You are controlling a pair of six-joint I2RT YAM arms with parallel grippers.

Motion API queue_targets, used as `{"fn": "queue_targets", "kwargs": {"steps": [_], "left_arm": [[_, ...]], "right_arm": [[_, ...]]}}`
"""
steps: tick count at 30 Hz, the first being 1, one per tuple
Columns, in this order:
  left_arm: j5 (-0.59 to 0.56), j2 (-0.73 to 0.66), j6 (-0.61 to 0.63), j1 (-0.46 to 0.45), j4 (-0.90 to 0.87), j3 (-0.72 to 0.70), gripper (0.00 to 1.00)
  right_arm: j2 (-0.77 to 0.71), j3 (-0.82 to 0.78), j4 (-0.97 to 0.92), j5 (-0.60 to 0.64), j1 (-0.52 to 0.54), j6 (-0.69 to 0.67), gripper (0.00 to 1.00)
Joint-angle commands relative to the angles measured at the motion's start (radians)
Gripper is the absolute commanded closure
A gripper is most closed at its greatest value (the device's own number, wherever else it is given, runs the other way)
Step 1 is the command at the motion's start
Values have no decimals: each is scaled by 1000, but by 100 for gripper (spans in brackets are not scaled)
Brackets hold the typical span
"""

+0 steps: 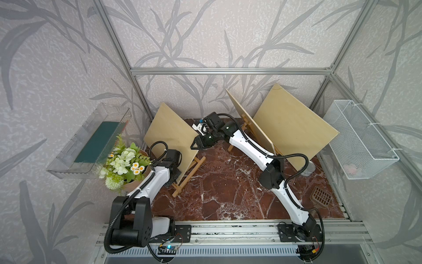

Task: Assemble the easel
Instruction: Adjust the drawing board at the center of the board.

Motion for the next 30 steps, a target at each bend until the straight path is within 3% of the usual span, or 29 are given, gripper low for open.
{"fn": "queue_targets", "kwargs": {"steps": [1,4,16,20,30], "left_arm": [[71,16,-36,1,-38,-49,84],[69,12,-34,2,-44,-47,84],[67,4,-28,1,-56,-33,84],[72,2,-14,1,-58,-11,83],[91,-42,91,2,-46,64,83]], "right_arm": [[6,31,109,-13,27,54,57],[4,33,167,-11,27,73,61],[-30,53,244,-28,33,67,100],[-88,15,200,55,38,-28,100],[-376,-225,192,430,42,-286,100]]}}
